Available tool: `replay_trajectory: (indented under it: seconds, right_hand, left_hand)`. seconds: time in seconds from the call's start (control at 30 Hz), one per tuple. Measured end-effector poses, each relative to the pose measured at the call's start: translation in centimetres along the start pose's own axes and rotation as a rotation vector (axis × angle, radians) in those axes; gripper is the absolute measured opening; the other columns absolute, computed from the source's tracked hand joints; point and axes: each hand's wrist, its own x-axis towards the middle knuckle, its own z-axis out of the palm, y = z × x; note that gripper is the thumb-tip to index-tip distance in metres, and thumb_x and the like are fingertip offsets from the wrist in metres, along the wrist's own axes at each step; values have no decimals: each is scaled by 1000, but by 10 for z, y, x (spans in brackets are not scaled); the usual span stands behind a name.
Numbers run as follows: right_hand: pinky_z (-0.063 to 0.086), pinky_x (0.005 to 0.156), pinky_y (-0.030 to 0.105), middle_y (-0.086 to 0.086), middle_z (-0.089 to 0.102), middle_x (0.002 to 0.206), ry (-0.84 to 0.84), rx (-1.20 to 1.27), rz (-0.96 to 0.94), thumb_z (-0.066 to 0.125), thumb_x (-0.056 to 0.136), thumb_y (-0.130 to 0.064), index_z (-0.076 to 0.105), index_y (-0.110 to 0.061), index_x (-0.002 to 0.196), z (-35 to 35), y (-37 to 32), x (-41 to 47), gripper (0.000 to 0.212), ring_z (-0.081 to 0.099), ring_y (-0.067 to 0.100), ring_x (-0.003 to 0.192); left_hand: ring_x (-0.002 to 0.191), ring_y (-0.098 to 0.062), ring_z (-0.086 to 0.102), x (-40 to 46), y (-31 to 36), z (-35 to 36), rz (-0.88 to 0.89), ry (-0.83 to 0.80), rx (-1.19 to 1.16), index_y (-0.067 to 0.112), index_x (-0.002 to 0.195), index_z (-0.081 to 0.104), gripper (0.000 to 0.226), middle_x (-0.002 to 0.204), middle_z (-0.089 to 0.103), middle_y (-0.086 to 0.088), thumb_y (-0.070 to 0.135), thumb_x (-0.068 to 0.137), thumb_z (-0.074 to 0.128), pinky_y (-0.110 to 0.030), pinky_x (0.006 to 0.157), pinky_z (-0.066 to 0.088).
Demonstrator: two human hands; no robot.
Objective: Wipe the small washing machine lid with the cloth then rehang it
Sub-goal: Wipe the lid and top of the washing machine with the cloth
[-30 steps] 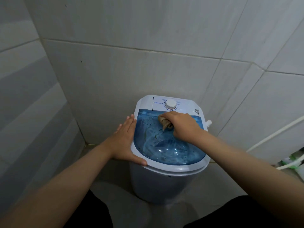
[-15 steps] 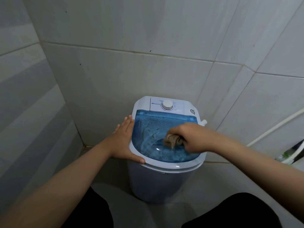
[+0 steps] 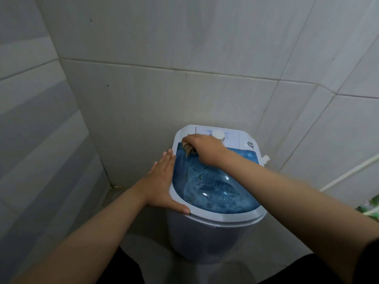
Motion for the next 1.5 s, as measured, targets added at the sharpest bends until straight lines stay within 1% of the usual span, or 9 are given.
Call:
replay_trajectory:
  seconds: [0.27,0.47,0.57,0.67,0.8,0.97,1.1,1.2,1.5]
  right_hand:
    - [47,94,43,1,39,149,-20,8,-26,48,79,8,39,-23,139,7,3,-53,68,43,28,131]
    - [46,97,41,-6,33,153,-89,-16,-75,50,81,5,36,-30,141,4,7,-98,70,39,24,136]
    - [49,92,43,-6,46,143,-171,-20,-105,51,77,3,41,-32,135,-5,11,-110,69,52,24,123]
    - [52,84,42,-6,64,117,-244,-13,-104,50,72,1,53,-34,120,-22,15,-108,59,60,22,103]
    - [51,78,36,-3,67,107,-131,27,-74,50,72,3,58,-28,112,-44,7,-80,51,60,21,97]
    - [49,75,37,6,62,117,41,41,-53,48,76,5,55,-17,118,-37,-10,-14,48,58,28,104]
    - [50,85,43,9,55,126,-14,12,-36,47,81,4,51,-11,121,-7,-17,14,43,54,31,114]
    - [47,82,43,9,46,135,-22,-38,-6,47,81,7,42,-9,129,15,-18,12,51,50,35,116]
    - [42,103,47,3,32,153,-68,43,-95,49,81,7,33,-20,142,13,-29,-41,68,34,34,137]
  left_hand:
    - [140,-15,-31,-1,1,-1,-5,-13,13,20,146,-24,153,154,-32,0,88,40,61,-40,116,-11]
    - [141,-17,-30,-3,3,-4,-15,-25,24,17,146,-24,153,155,-31,-3,88,40,60,-39,115,-11]
    - [141,-18,-29,-4,5,-5,-18,-27,37,15,146,-24,155,155,-30,-5,91,38,57,-39,116,-11]
    - [141,-18,-29,-4,6,-5,-21,-30,34,13,146,-23,157,155,-30,-5,94,34,52,-39,116,-11]
    - [141,-17,-30,-4,6,-4,-20,-29,17,16,146,-24,154,155,-31,-3,90,38,58,-40,116,-11]
    - [140,-16,-30,-3,5,-3,-12,-22,6,20,146,-24,151,155,-31,-2,85,42,64,-43,117,-10]
    - [140,-15,-30,-2,4,-2,-14,-16,17,17,145,-25,152,155,-30,-2,85,43,63,-42,118,-10]
    - [141,-16,-30,-1,3,-2,-12,-13,25,15,144,-27,154,154,-31,-3,88,40,60,-43,118,-9]
    - [141,-17,-30,-1,2,-2,-11,-17,21,14,146,-23,156,155,-30,-5,92,36,55,-40,117,-10]
